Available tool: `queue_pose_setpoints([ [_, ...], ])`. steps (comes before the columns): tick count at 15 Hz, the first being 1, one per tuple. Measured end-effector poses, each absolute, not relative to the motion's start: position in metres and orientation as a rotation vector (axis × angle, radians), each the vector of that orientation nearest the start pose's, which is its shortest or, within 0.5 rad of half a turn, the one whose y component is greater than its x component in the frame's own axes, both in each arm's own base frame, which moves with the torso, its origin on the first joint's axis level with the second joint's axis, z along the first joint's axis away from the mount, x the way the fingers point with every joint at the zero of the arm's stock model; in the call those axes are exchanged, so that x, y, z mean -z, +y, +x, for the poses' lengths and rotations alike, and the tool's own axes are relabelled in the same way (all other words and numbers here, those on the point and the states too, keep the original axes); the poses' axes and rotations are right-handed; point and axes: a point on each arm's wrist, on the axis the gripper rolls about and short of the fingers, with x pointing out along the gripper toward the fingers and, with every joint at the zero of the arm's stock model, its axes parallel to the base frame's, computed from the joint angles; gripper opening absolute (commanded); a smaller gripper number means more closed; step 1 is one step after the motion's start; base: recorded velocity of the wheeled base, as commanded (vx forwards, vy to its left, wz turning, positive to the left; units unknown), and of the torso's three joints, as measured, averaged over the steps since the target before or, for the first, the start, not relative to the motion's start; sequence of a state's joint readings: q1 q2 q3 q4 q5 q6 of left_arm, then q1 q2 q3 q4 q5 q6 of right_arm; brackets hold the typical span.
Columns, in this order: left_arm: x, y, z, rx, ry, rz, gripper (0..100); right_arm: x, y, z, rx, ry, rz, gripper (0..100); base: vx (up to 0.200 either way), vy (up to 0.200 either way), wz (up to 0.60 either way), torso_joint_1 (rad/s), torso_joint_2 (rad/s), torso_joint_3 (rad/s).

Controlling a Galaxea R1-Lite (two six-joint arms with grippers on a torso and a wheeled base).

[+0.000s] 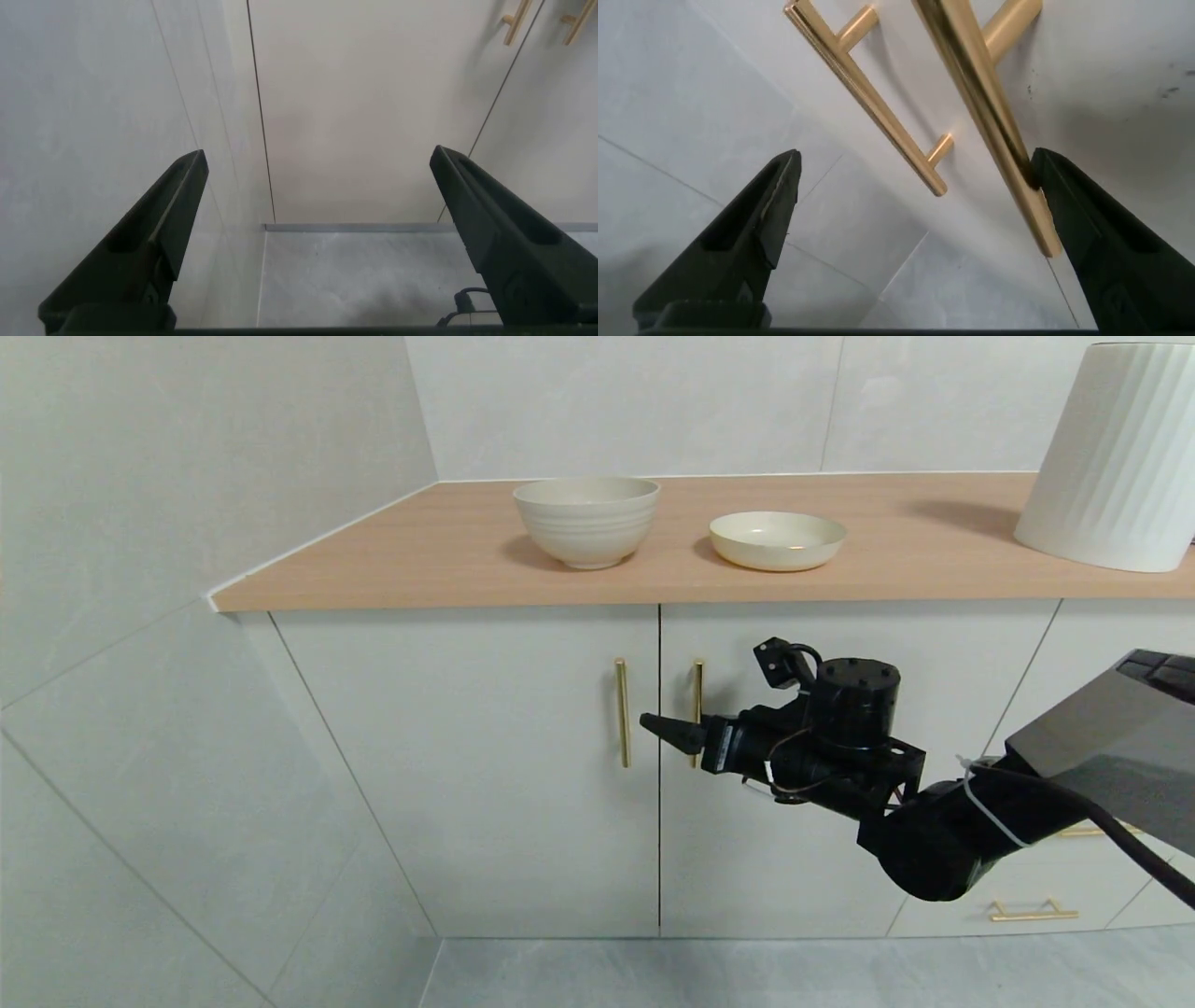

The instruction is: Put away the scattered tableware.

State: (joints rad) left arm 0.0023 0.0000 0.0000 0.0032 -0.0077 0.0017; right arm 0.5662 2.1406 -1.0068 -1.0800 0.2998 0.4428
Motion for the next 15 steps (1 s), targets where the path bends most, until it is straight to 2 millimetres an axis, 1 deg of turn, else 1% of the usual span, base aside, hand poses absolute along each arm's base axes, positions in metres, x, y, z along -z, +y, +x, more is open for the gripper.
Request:
queue_pose_setpoints([
  [5, -0.075, 0.000, -0.023, 0.005, 0.003, 0.002, 100, -0.117, 0.229, 0.335, -0.853, 0.267, 0.437, 100, 0.000, 0.000, 0.00, 0.000, 0.00, 0.000],
  [8, -0.075, 0.000, -0.023, 0.005, 0.003, 0.002, 100, -0.116, 0.229, 0.327, -0.922, 0.303, 0.465, 100, 0.000, 0.000, 0.00, 0.000, 0.00, 0.000],
  [10, -0.075, 0.000, -0.023, 0.005, 0.003, 0.002, 100, -0.116, 0.225, 0.319, -0.982, 0.338, 0.460, 100, 0.000, 0.000, 0.00, 0.000, 0.00, 0.000],
  [15, -0.075, 0.000, -0.023, 0.005, 0.003, 0.002, 100, -0.118, 0.213, 0.297, -1.024, 0.388, 0.455, 100, 0.000, 0.000, 0.00, 0.000, 0.00, 0.000],
])
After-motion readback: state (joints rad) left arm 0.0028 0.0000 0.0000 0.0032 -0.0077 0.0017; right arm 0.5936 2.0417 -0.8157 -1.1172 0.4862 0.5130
